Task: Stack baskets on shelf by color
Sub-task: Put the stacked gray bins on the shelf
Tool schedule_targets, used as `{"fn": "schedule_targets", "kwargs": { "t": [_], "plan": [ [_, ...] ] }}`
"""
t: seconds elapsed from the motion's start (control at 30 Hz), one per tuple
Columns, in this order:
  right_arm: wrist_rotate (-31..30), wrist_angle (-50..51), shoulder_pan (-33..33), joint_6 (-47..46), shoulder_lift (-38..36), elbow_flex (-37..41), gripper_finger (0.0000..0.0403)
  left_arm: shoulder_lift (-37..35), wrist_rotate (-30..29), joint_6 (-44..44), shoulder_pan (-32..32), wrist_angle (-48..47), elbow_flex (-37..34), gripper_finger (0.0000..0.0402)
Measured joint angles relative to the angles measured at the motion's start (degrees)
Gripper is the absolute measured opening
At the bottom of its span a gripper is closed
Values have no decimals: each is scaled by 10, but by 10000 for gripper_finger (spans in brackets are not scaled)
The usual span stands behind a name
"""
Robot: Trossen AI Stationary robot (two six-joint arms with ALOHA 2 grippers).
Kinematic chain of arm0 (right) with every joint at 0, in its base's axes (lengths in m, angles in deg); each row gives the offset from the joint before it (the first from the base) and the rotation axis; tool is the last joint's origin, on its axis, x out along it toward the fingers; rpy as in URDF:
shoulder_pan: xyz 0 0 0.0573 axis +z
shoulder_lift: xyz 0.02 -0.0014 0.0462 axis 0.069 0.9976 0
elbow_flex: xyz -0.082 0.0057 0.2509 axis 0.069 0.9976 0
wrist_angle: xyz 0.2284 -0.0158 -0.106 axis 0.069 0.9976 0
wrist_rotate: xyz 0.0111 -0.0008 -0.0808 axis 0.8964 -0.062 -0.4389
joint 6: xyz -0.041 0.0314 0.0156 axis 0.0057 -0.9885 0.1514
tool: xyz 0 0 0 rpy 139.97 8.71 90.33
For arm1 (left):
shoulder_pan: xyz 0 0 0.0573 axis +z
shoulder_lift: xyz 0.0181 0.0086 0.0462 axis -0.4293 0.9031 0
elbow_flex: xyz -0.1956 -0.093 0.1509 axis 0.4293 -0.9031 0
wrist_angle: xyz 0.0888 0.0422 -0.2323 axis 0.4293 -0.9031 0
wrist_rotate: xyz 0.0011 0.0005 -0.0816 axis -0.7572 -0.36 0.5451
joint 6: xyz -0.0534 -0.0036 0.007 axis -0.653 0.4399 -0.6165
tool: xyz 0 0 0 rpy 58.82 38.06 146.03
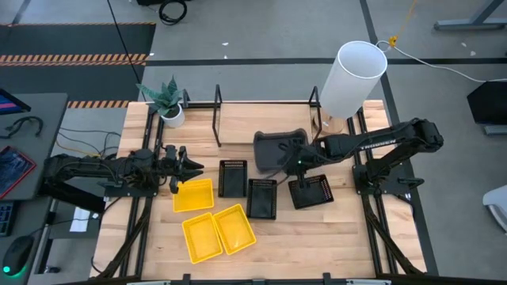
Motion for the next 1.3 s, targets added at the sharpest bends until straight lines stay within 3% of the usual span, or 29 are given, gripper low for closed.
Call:
{"fn": "schedule_targets", "kwargs": {
  "t": [0.33,0.57,0.73,0.93,1.3],
  "plan": [
    [-11,-20,-33,42,0,-26,17,0,0,0,0,0,0,117],
    [-15,-10,-54,-15,16,-26,17,0,0,0,0,0,0,117],
    [-99,9,-55,-81,55,-34,17,0,0,0,0,-1,0,117],
    [-175,91,-61,-196,136,-116,17,0,0,0,0,-1,0,117],
    [-170,165,-127,-250,214,-271,18,0,0,0,0,-1,0,117]
  ]
}}
